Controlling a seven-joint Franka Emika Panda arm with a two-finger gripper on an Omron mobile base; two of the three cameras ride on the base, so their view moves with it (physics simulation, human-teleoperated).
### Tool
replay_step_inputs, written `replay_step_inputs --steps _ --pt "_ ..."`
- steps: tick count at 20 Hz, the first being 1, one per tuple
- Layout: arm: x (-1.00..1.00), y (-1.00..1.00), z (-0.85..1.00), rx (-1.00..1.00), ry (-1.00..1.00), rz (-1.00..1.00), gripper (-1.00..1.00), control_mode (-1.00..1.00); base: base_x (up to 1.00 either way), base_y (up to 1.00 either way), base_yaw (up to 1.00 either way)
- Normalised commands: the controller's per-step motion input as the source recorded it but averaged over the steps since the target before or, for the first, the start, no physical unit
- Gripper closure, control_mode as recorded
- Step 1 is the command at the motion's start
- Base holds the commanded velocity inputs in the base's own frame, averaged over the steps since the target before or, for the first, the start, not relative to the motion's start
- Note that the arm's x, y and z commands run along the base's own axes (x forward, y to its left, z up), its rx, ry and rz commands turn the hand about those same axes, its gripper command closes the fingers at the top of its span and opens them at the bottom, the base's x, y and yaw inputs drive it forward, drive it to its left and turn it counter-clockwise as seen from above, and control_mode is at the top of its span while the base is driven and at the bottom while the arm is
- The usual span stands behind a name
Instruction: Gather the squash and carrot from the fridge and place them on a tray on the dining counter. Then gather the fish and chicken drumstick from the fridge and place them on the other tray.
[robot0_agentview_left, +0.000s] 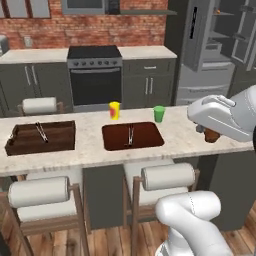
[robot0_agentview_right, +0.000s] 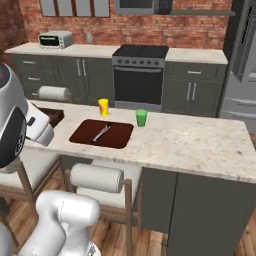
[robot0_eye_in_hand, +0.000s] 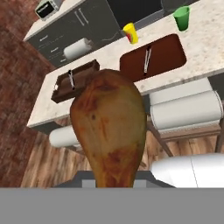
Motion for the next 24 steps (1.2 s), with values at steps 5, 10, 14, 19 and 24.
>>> replay_step_inputs --steps 5,10,14,19,24 --pt "0.0 0.0 0.0 0.0 0.0 0.0 1.0 1.0 0.36 0.3 -0.35" --pt "0.0 0.0 0.0 0.0 0.0 0.0 1.0 1.0 0.54 0.04 -0.23" --pt "0.0 0.0 0.0 0.0 0.0 0.0 1.0 1.0 0.5 0.0 -0.15" --pt "0.0 0.0 0.0 0.0 0.0 0.0 1.0 1.0 0.04 0.02 0.0" --pt "0.0 0.0 0.0 0.0 0.0 0.0 1.0 1.0 0.0 0.0 0.0"
